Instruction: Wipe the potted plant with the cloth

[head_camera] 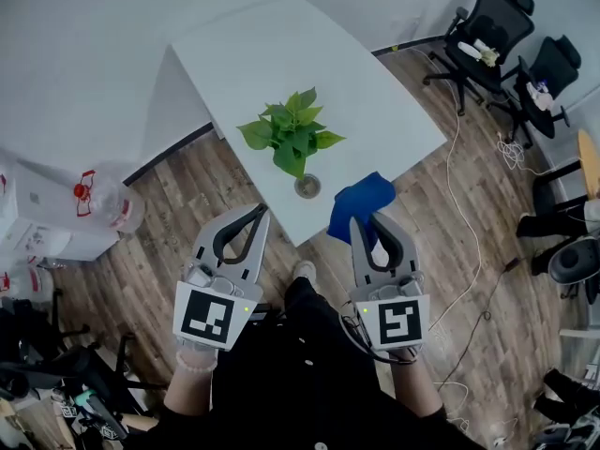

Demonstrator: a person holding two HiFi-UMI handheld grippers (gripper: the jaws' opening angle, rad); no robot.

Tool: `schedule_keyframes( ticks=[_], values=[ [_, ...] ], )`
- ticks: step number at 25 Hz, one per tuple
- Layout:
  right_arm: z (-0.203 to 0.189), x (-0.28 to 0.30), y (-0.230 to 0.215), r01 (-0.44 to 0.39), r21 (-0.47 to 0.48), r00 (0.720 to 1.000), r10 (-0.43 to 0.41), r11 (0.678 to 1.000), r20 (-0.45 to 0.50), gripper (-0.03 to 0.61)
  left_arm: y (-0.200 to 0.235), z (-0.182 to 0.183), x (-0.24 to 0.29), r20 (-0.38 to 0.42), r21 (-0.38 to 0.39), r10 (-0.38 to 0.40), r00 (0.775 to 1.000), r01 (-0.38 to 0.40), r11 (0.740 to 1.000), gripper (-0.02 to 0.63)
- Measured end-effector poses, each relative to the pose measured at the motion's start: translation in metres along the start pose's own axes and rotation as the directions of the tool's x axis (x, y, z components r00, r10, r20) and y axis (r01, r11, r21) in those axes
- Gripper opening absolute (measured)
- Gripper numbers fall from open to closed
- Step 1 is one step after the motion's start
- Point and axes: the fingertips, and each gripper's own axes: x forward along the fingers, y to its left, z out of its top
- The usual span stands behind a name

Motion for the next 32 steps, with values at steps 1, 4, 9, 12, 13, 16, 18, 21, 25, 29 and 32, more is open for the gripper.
schedule_keyframes(
  ticks=[1, 4, 9, 12, 13, 16, 18, 21, 25, 29, 32],
  values=[
    [-0.001, 0.008, -0.009, -0.008, -0.001, 1.000, 0.008, 1.000, -0.003, 0.075, 0.004, 0.001, 0.009, -0.003, -0.002, 0.012, 1.000, -0.012, 1.000, 0.014],
    [-0.005, 0.032, -0.032, -0.032, -0.001, 0.999, 0.032, 0.999, -0.008, 0.075, 0.016, 0.001, 0.035, -0.016, -0.001, 0.045, 0.999, -0.045, 0.999, 0.015],
    [-0.009, 0.067, -0.062, -0.077, -0.016, 0.997, 0.076, 0.997, -0.018, 0.075, 0.034, 0.004, 0.073, -0.036, -0.007, 0.092, 0.995, -0.092, 0.996, 0.015],
    [-0.009, 0.082, -0.072, -0.098, -0.019, 0.995, 0.098, 0.995, -0.015, 0.075, 0.044, 0.005, 0.088, -0.041, -0.005, 0.120, 0.992, -0.121, 0.993, 0.015],
    [-0.009, 0.084, -0.075, -0.103, -0.019, 0.995, 0.103, 0.995, -0.017, 0.075, 0.046, 0.006, 0.091, -0.045, -0.003, 0.132, 0.990, -0.132, 0.991, 0.015],
    [-0.011, 0.094, -0.084, -0.113, -0.019, 0.993, 0.113, 0.993, -0.020, 0.075, 0.054, 0.008, 0.100, -0.053, 0.004, 0.163, 0.985, -0.163, 0.987, 0.015],
    [-0.013, 0.100, -0.088, -0.121, -0.023, 0.992, 0.121, 0.992, -0.020, 0.075, 0.059, 0.008, 0.105, -0.055, -0.001, 0.172, 0.983, -0.173, 0.985, 0.015],
    [-0.013, 0.108, -0.090, -0.128, -0.023, 0.992, 0.128, 0.991, -0.020, 0.075, 0.067, 0.004, 0.108, -0.067, -0.014, 0.185, 0.981, -0.186, 0.982, 0.015],
    [-0.014, 0.116, -0.096, -0.120, -0.015, 0.992, 0.120, 0.993, -0.026, 0.075, 0.078, -0.003, 0.112, -0.090, -0.019, 0.188, 0.978, -0.191, 0.981, 0.017],
    [-0.016, 0.130, -0.104, -0.099, -0.014, 0.995, 0.099, 0.995, -0.034, 0.075, 0.089, -0.020, 0.119, -0.107, 0.014, 0.141, 0.984, -0.140, 0.990, 0.108],
    [-0.018, 0.140, -0.110, -0.094, -0.034, 0.995, 0.093, 0.995, -0.042, 0.075, 0.093, -0.038, 0.124, -0.140, 0.039, 0.100, 0.985, -0.095, 0.995, 0.185]
  ],
)
